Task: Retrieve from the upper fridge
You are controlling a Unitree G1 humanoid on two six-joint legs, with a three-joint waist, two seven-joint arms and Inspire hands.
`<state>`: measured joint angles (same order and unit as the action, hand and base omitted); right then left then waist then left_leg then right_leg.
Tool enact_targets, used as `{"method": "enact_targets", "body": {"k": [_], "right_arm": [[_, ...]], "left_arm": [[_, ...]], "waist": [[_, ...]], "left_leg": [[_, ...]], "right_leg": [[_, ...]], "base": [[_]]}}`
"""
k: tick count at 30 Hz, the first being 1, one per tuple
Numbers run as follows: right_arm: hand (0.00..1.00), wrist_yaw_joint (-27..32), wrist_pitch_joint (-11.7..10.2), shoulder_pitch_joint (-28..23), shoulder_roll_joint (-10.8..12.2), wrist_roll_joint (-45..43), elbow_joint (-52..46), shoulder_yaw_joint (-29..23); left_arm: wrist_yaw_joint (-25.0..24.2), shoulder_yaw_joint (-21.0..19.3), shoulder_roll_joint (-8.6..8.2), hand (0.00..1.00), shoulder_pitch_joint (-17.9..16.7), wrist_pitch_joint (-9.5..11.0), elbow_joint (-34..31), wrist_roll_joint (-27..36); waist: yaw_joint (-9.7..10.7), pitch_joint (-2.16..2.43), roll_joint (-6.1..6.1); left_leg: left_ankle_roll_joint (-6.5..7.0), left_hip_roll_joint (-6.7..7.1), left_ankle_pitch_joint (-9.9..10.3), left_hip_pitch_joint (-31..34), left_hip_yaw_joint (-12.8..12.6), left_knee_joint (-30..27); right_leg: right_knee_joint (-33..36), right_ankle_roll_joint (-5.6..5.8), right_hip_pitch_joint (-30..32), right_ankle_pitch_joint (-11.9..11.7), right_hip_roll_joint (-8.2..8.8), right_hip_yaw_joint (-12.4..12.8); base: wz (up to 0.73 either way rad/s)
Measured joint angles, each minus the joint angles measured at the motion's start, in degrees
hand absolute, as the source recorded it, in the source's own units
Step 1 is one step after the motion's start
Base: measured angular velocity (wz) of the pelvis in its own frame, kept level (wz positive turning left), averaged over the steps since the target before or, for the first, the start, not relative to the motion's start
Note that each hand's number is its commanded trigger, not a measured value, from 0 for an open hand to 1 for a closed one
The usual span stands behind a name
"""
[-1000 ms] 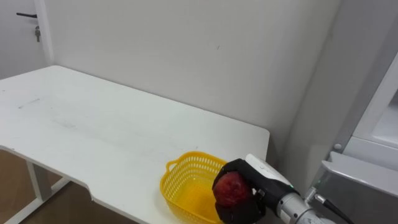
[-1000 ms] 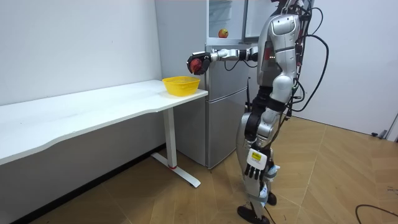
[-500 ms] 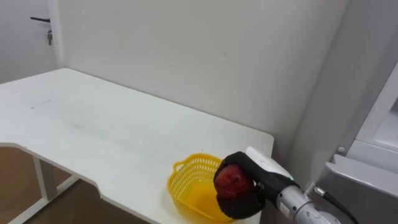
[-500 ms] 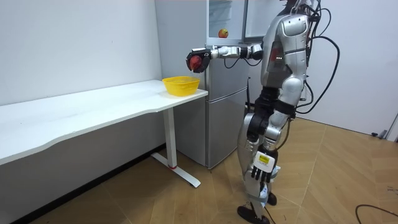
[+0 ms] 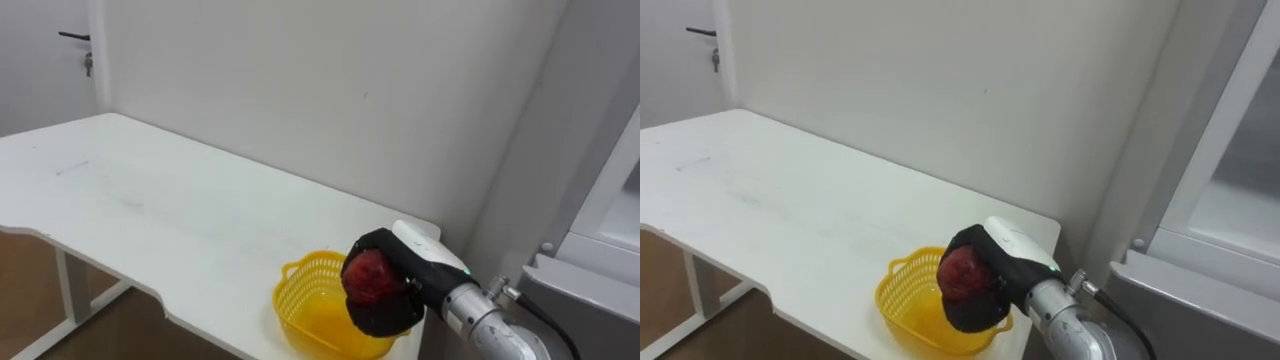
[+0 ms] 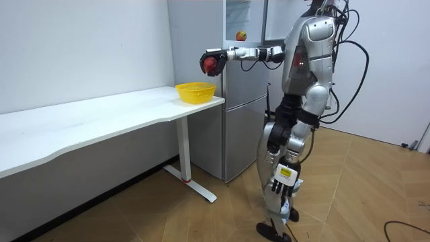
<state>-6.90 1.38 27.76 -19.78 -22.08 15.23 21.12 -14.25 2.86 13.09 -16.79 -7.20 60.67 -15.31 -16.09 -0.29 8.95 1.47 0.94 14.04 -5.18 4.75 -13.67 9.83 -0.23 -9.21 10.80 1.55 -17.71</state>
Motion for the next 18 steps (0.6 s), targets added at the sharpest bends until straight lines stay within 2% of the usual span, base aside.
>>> {"method": "enact_targets", "body": {"k": [3, 8, 10, 11, 12, 13, 18], "right_arm": [[1.0, 0.03, 0.07, 0.0, -0.07, 0.08, 0.0, 0.0], [1.0, 0.6, 0.85, 0.0, -0.16, -0.02, 0.45, 0.0], [1.0, 0.7, 1.25, 0.01, -0.17, 0.08, 1.31, 0.01], [0.84, 0.82, 1.3, 0.01, -0.17, 0.14, 2.56, 0.01], [0.05, 0.82, 1.45, 0.01, -0.16, 0.14, 3.28, 0.01], [0.0, 0.82, 2.02, 0.01, -0.16, 0.34, 4.81, 0.01], [0.0, 0.81, 3.72, 0.01, -0.16, 1.15, 8.71, 0.03]], "left_arm": [[-0.43, 0.0, 0.2, 0.0, -0.3, -0.06, -0.06, 0.01], [-0.85, -1.26, 0.13, 0.0, -0.79, -0.44, -0.19, -0.13], [-1.22, -1.69, 0.14, 0.0, -1.04, -0.86, -0.5, -0.11], [-1.2, -1.65, 0.17, 0.0, -1.06, -1.26, -0.84, -0.11], [-1.19, -1.66, 0.18, 0.0, -1.12, -1.37, -1.15, -0.11], [-1.19, -1.66, 0.2, 0.0, -1.12, -1.55, -1.54, -0.02], [-1.19, -1.62, 0.26, 0.0, -1.37, -2.22, -1.56, 0.04]], "waist": [[0.06, -0.12, 0.02], [-0.27, -0.84, 0.17], [-0.54, -0.86, 0.21], [-0.99, -0.81, 0.29], [-1.18, -0.8, 0.33], [-1.49, -0.72, 0.47], [-1.88, -0.72, 1.02]], "left_leg": [[0.0, -0.01, 0.0, 0.33, 0.31, -0.03], [0.01, 0.31, -0.01, 0.49, 0.69, -0.06], [0.02, 0.37, -0.01, 0.48, 0.87, -0.04], [0.05, 0.42, -0.03, 0.42, 0.87, -0.06], [0.07, 0.43, -0.04, 0.41, 0.87, -0.09], [0.13, 0.5, -0.08, 0.39, 1.01, -0.19], [0.3, 0.75, -0.19, 0.34, 1.73, -0.34]], "right_leg": [[-0.03, 0.0, 0.02, 0.0, 0.1, -0.92], [-0.06, 0.02, -0.03, 0.01, 0.18, -1.39], [-0.06, 0.02, -0.02, 0.01, 0.23, -1.42], [-0.06, 0.03, -0.03, 0.02, 0.26, -1.39], [-0.06, 0.03, -0.03, 0.02, 0.27, -1.38], [-0.06, 0.05, -0.04, 0.03, 0.32, -1.23], [-0.04, 0.11, -0.3, 0.06, 0.48, -1.23]], "base": [[0.08], [0.05], [0.0], [0.0], [0.0], [0.05], [0.06]]}}
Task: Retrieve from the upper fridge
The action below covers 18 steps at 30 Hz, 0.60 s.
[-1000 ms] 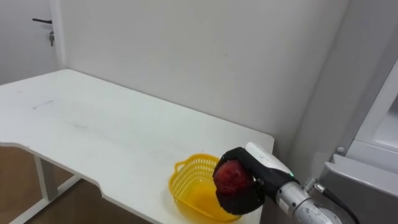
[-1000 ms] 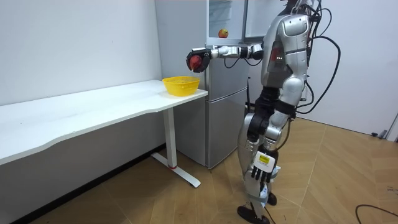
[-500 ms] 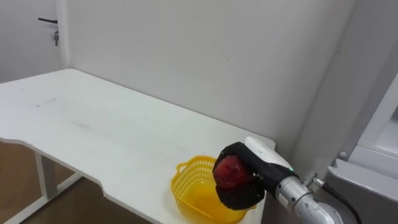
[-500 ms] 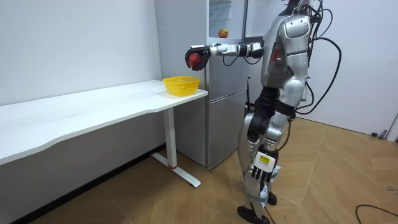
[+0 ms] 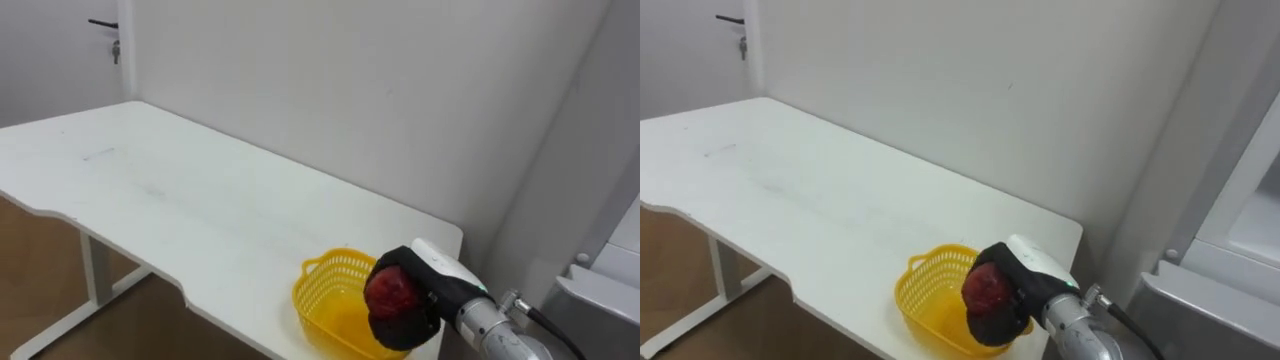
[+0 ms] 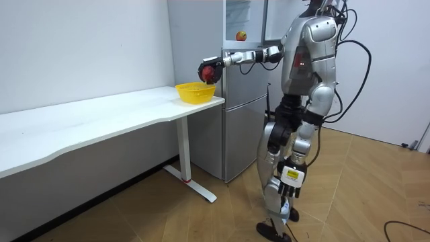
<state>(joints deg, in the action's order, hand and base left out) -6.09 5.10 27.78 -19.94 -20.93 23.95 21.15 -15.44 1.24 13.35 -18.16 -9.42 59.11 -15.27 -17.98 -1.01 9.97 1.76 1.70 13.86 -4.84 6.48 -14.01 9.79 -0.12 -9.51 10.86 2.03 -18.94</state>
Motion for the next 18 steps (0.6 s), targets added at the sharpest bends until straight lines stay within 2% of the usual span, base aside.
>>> {"method": "enact_targets", "body": {"k": [5, 18], "right_arm": [[0.0, -0.07, 0.7, 0.0, -0.15, 0.83, 0.21, 0.02], [0.0, -0.05, 0.7, 0.0, -0.15, 2.5, 0.23, 0.04]], "left_arm": [[-0.03, 0.02, 0.13, 0.0, -0.41, -0.57, 0.02, -0.01], [-1.16, 0.08, 0.99, 0.0, -0.45, -0.55, -0.03, -0.01]], "waist": [[0.04, -0.09, 0.48], [-0.08, -0.09, 0.49]], "left_leg": [[-0.01, 0.02, 0.01, 0.03, 0.25, -0.4], [-0.02, 0.02, 0.03, 0.05, 0.62, -0.86]], "right_leg": [[-0.01, 0.0, -0.24, 0.0, -0.02, -0.15], [0.14, 0.0, -0.74, 0.0, 0.13, -0.97]], "base": [[0.01], [0.0]]}}
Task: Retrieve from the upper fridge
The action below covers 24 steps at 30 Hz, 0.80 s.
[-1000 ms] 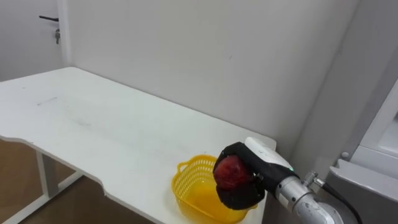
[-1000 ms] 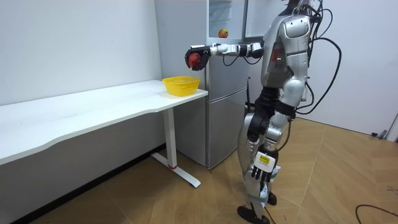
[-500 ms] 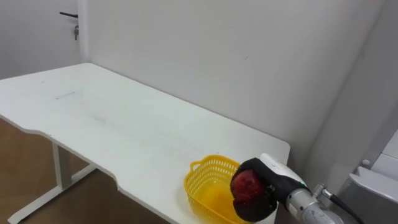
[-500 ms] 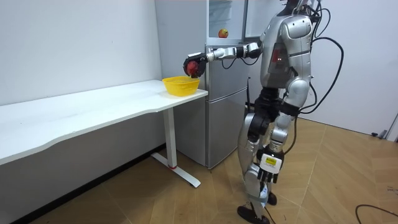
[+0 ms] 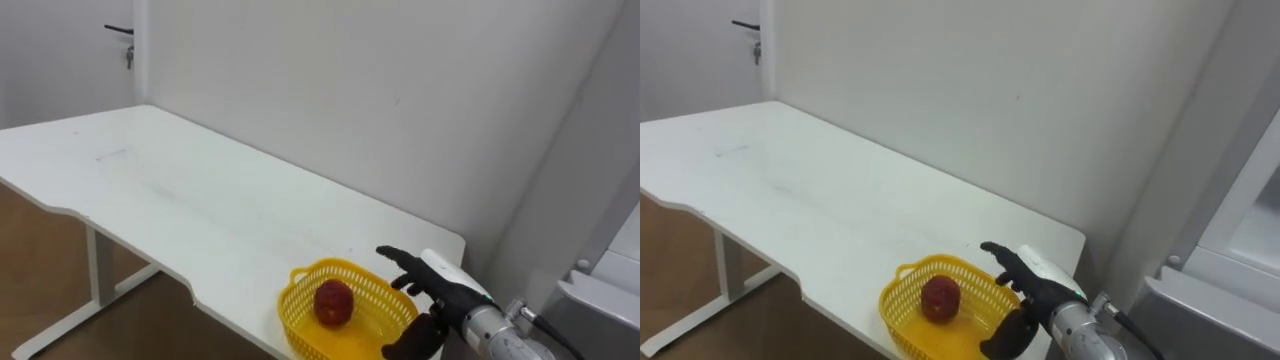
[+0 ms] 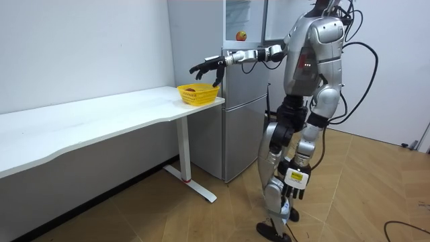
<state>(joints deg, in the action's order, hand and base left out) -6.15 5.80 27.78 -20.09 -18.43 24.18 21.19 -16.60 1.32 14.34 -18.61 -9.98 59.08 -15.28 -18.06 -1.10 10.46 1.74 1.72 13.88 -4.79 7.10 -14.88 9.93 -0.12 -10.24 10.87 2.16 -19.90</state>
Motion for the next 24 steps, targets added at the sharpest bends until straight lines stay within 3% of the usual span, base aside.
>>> {"method": "enact_targets", "body": {"k": [8, 24], "right_arm": [[0.0, 0.05, 0.03, 0.0, 0.0, 0.06, 0.0, 0.01], [0.0, 0.05, 0.11, 0.0, 0.0, -0.09, -0.04, 0.04]], "left_arm": [[-0.11, 0.0, 0.13, 0.0, 0.02, -0.62, 0.02, -0.04], [-0.3, -0.03, 0.39, 0.0, 0.16, -1.25, -0.11, -0.07]], "waist": [[-1.24, -0.28, 0.58], [-1.23, -0.19, 0.38]], "left_leg": [[0.0, 0.11, 0.0, 0.06, 0.05, 0.02], [0.0, 0.13, 0.0, 0.11, 0.1, 0.02]], "right_leg": [[-0.01, 0.0, 0.01, 0.0, -0.14, 0.77], [-0.02, 0.0, 0.02, 0.0, -0.17, 0.82]], "base": [[0.0], [0.0]]}}
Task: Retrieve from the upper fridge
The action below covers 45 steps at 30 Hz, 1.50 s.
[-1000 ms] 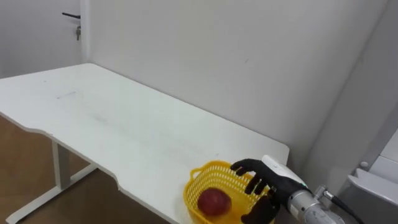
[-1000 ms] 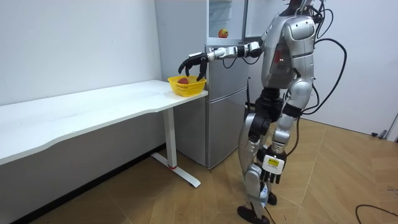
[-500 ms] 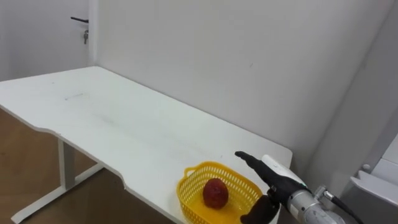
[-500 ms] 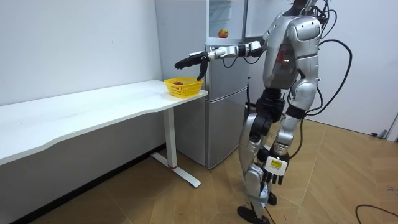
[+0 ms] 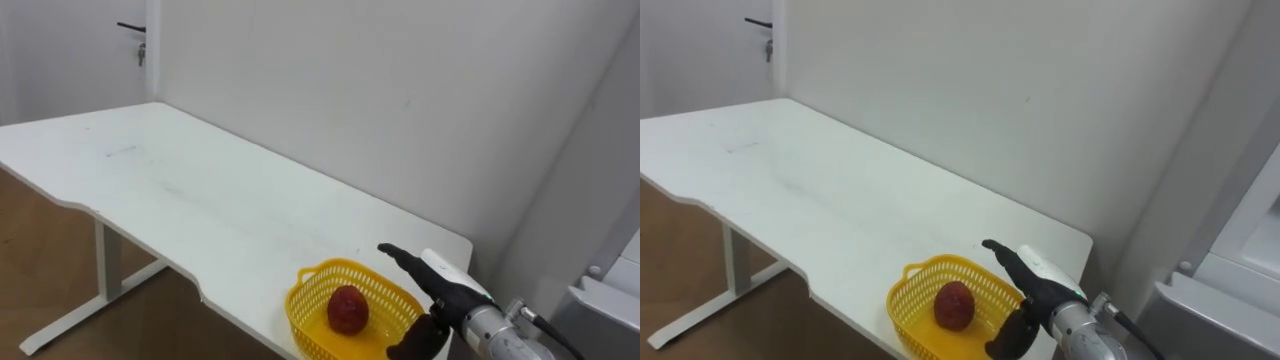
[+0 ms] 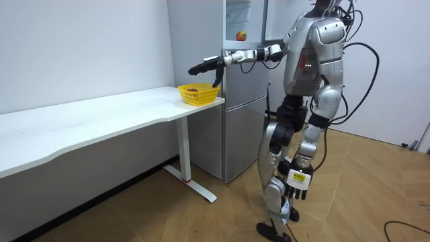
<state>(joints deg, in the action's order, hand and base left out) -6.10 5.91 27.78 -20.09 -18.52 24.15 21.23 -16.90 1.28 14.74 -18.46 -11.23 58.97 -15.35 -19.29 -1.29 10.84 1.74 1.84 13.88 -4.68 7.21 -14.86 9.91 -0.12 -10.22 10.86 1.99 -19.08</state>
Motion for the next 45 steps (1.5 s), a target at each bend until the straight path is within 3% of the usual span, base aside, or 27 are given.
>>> {"method": "enact_targets", "body": {"k": [6, 11, 15, 18, 19, 20, 24, 29, 34, 36, 39, 45], "right_arm": [[0.0, 0.87, -0.01, 0.0, -0.01, 0.5, -1.3, -0.1], [0.0, 3.55, -1.05, 0.0, -0.03, 2.93, -9.08, -0.67], [0.0, 5.76, -1.39, -0.01, -0.03, 3.42, -15.18, -3.16], [0.0, 8.56, -3.54, 0.0, -0.01, 2.48, -18.61, -4.99], [0.0, 9.79, -4.44, 0.0, 0.0, 2.1, -19.54, -5.35], [0.0, 10.71, -4.75, 0.0, 0.09, 2.22, -20.94, -5.44], [0.0, 13.34, -6.16, -0.01, 0.35, 3.76, -27.13, -7.12], [0.0, 16.8, -9.81, -1.51, 0.33, 4.44, -35.57, -9.67], [0.0, 19.29, -12.37, -2.3, 0.33, 0.88, -40.61, -11.31], [0.0, 20.68, -12.43, -2.31, 0.26, -1.89, -43.09, -11.47], [0.0, 22.76, -14.21, -2.33, 0.0, -3.03, -46.38, -12.44], [0.0, 25.2, -16.45, -2.38, -0.86, -1.99, -48.13, -18.49]], "left_arm": [[0.39, 0.08, 0.02, 0.0, -0.19, 0.06, -1.42, 0.0], [0.56, -0.06, -0.09, 0.0, -0.53, 0.77, -1.96, -0.01], [1.62, -0.71, -0.29, 0.0, -1.47, 1.81, -3.34, -0.13], [1.81, -0.99, -0.62, 0.0, -1.56, 2.27, -3.32, -0.53], [1.88, -0.92, -0.9, 0.0, -1.7, 2.61, -3.29, -0.46], [2.4, -0.81, -1.11, 0.0, -2.05, 3.09, -3.29, -0.46], [2.96, -0.92, -2.12, 0.0, -1.91, 3.43, -2.55, -0.11], [2.85, -0.99, -2.8, 0.0, -1.75, 5.76, -0.93, -0.55], [3.06, -1.19, -2.66, 0.0, -1.1, 7.63, 0.73, -0.49], [3.32, -1.18, -2.66, 0.0, -1.11, 7.65, 1.7, -0.45], [3.92, -1.11, -2.63, 0.0, -0.12, 7.67, 3.78, -0.38], [3.99, -1.17, -2.63, 0.0, 0.69, 8.15, 3.99, -0.4]], "waist": [[0.48, 0.24, 0.01], [1.94, 0.78, -0.68], [2.23, 0.8, -1.04], [2.39, 0.68, -1.81], [2.57, 0.43, -2.48], [3.11, 0.62, -2.91], [4.95, 0.51, -4.14], [7.51, 1.11, -5.2], [9.24, 1.17, -5.37], [10.19, 1.19, -5.38], [11.78, 1.21, -5.35], [14.2, 1.3, -5.48]], "left_leg": [[-0.01, -0.01, 0.0, 0.14, -0.02, -0.02], [-0.02, -0.07, 0.01, 0.07, -0.69, 0.19], [-0.02, -0.11, 0.01, -0.12, -0.84, 0.39], [-0.01, -0.15, 0.0, -1.08, -1.39, 0.57], [0.01, -0.12, -0.01, -1.68, -1.52, 1.09], [0.03, -0.14, -0.01, -2.0, -1.58, 1.46], [0.03, -0.2, -0.01, -2.0, -1.93, 1.37], [0.03, -0.39, -0.01, -2.94, -2.7, 2.09], [0.02, -0.8, -0.01, -3.9, -4.71, 2.9], [0.02, -1.05, -0.01, -4.02, -5.15, 3.1], [0.01, -1.1, 0.0, -4.39, -6.0, 3.35], [0.0, -1.61, 0.0, -4.99, -7.3, 3.65]], "right_leg": [[-0.05, 0.0, 0.08, 0.0, -0.02, -0.12], [-0.11, 0.0, 0.16, 0.0, -0.03, -0.6], [-0.18, 0.0, 0.17, 0.0, -0.12, -0.05], [-0.25, 0.0, -0.32, 0.0, -0.14, 0.68], [-0.25, 0.0, -0.76, 0.0, -0.11, 1.0], [-0.25, 0.0, -0.77, 0.0, -0.11, 1.51], [-0.22, 0.0, -0.63, 0.0, -0.13, 1.79], [-0.16, 0.0, -0.96, 0.0, -0.21, 2.04], [-0.13, -0.01, -0.91, -0.01, -0.5, 3.83], [-0.16, -0.02, -0.72, -0.02, -0.64, 4.74], [-0.13, -0.04, -0.65, -0.03, -0.79, 5.09], [-0.19, -0.06, -0.42, -0.05, -0.95, 6.46]], "base": [[0.0], [-0.01], [-0.04], [-0.1], [-0.11], [-0.11], [-0.08], [-0.06], [-0.2], [-0.14], [-0.11], [-0.12]]}}
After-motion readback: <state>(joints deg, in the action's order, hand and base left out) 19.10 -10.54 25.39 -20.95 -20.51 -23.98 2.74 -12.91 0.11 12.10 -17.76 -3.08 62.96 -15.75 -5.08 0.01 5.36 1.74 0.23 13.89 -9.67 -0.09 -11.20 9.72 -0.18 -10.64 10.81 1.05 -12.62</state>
